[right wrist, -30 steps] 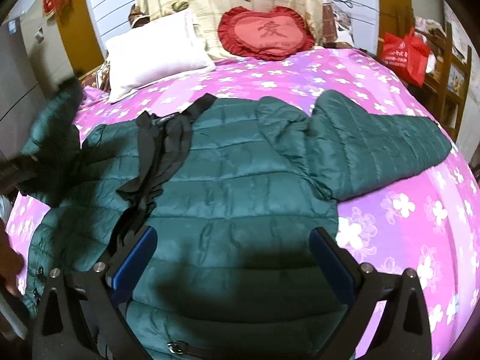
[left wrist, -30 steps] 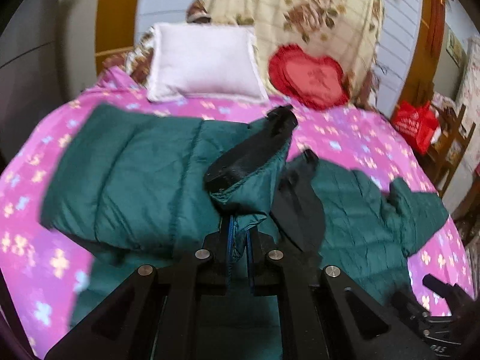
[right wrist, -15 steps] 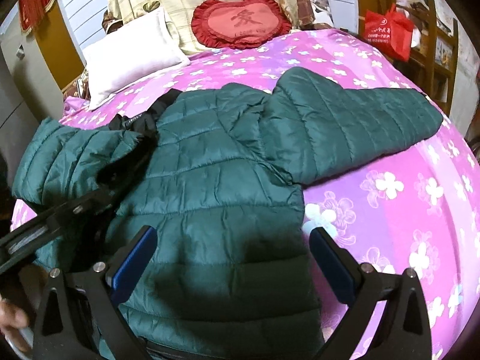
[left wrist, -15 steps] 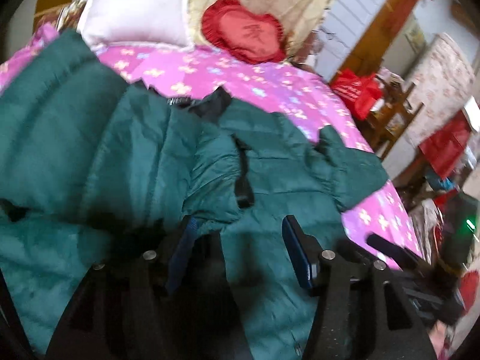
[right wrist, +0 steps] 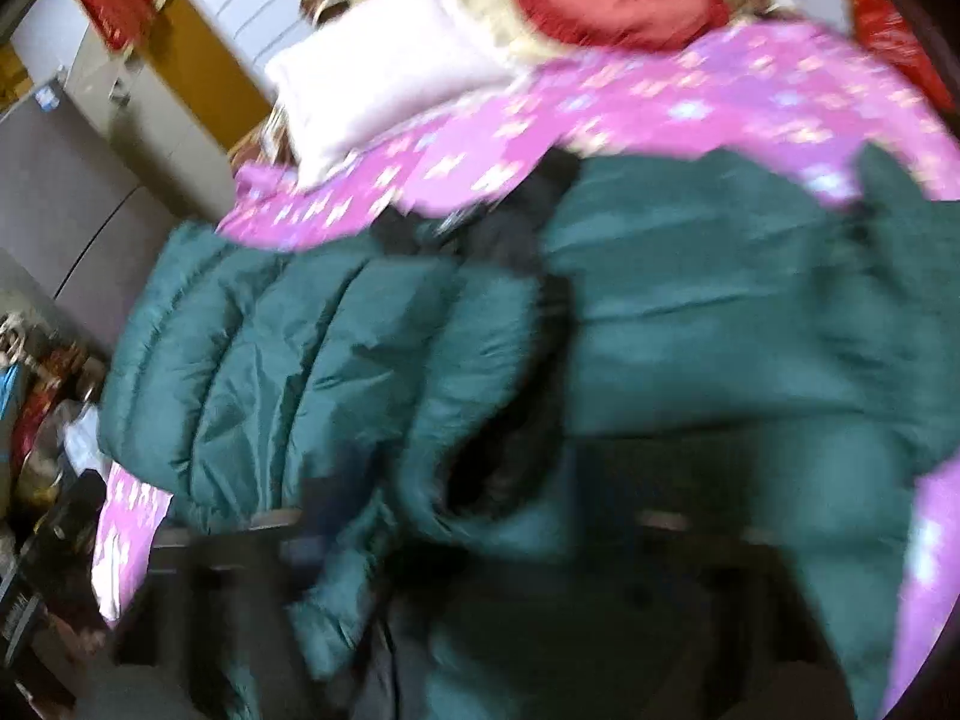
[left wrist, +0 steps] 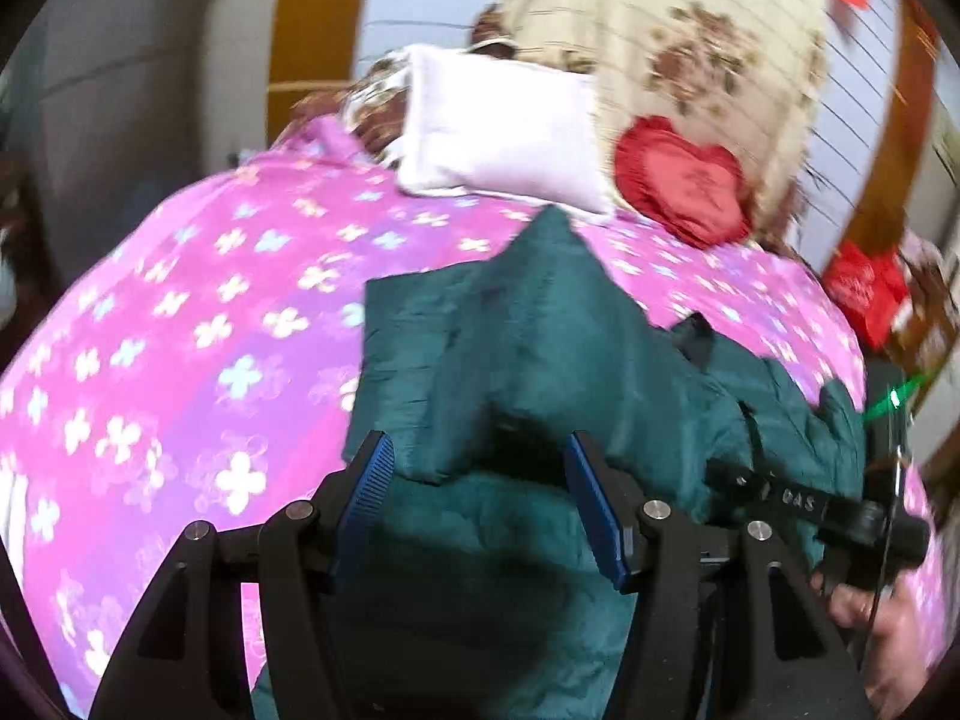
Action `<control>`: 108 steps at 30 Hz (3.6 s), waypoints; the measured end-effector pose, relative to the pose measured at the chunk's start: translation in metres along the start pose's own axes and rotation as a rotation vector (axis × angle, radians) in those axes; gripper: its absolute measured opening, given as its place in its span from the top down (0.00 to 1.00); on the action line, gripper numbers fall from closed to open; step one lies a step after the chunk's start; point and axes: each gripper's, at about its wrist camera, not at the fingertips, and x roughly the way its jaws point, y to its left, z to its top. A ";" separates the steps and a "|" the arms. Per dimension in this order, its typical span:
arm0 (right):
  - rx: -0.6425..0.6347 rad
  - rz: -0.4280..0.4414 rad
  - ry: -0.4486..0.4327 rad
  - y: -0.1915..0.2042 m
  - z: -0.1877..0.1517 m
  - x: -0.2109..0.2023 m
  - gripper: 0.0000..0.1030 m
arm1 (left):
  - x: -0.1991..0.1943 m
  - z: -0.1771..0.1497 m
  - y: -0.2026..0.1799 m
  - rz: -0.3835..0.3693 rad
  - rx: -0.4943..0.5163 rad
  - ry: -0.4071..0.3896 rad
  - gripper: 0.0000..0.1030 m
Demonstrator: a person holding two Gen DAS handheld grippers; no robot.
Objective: Fold large clothes
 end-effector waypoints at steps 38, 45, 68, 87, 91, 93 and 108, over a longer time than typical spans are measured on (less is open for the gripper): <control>-0.207 -0.332 -0.049 -0.020 0.011 -0.016 0.51 | 0.075 -0.014 -0.014 0.098 0.048 0.086 0.60; -0.225 -0.346 -0.043 -0.028 -0.003 -0.021 0.46 | 0.067 -0.014 -0.019 0.100 0.061 0.071 0.61; -0.236 -0.351 -0.179 -0.011 -0.029 -0.096 0.28 | 0.030 -0.019 -0.052 -0.009 0.114 0.014 0.60; -0.106 -0.491 -0.226 -0.103 -0.014 -0.126 0.24 | 0.034 -0.020 -0.047 -0.039 0.057 0.023 0.60; -0.025 -0.534 -0.247 -0.147 -0.003 -0.135 0.23 | 0.035 -0.020 -0.048 -0.038 0.061 0.019 0.60; 0.027 -0.561 -0.260 -0.173 0.003 -0.142 0.22 | 0.035 -0.021 -0.048 -0.040 0.064 0.020 0.60; 0.426 -0.717 -0.330 -0.370 0.038 -0.176 0.20 | 0.043 -0.027 -0.055 -0.039 0.097 0.042 0.60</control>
